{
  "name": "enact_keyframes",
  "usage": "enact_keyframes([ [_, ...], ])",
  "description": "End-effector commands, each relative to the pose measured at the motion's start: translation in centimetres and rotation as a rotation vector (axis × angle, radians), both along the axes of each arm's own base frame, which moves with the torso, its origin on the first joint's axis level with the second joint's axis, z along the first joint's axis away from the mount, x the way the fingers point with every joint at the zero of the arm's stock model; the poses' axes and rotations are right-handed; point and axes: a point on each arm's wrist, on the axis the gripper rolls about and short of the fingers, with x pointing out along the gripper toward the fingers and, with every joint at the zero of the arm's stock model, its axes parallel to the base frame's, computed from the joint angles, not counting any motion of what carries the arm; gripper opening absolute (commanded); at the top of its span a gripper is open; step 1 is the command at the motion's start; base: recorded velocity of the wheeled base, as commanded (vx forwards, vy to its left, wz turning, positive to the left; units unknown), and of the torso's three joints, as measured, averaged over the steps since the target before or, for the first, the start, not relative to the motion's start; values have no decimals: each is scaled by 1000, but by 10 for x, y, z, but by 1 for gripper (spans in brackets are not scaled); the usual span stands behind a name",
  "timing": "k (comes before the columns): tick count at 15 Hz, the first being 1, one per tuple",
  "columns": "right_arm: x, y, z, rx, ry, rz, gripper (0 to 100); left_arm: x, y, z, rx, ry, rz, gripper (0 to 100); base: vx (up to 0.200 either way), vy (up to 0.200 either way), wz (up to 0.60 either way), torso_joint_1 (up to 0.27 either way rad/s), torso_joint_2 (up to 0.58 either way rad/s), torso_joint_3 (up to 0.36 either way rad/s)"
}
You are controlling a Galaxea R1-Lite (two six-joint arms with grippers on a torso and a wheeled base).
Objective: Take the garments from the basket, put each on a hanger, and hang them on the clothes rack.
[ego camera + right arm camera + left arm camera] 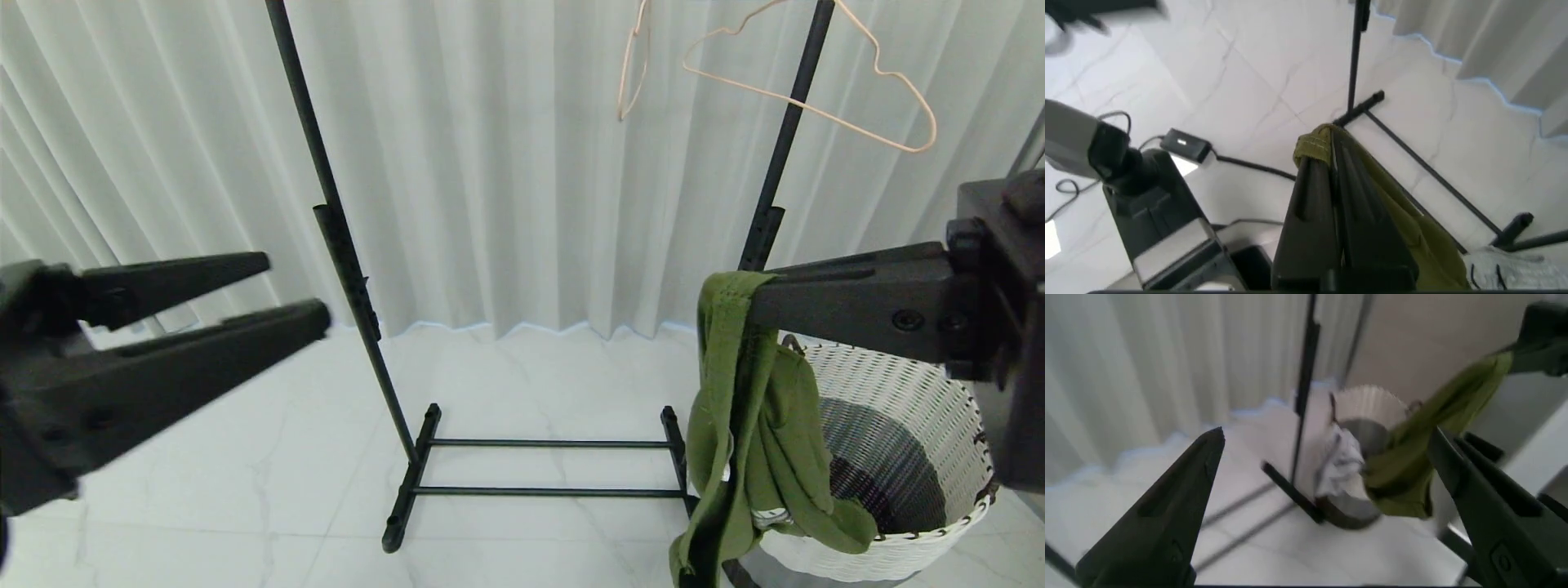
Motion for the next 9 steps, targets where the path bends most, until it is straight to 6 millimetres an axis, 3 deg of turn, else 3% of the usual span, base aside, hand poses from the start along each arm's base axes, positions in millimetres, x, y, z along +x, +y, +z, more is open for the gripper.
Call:
enact_keyframes([
  [1,3,8,-3,-9,4,0,0,23,-57,-34,109,173,-68,100,0,0,0,0,0,0],
  [2,3,9,-3,-6,3,0,0,24,-64,-37,112,196,-75,100,0,0,0,0,0,0],
  [4,3,8,-3,7,7,-4,0,16,-105,-57,155,320,-134,100,0,0,0,0,0,0],
  [6,3,7,-1,17,12,-7,0,7,-126,-69,207,336,-176,100,0,0,0,0,0,0],
  [9,3,7,-1,17,12,-8,0,18,-159,-99,249,353,-147,100,0,0,0,0,0,0],
])
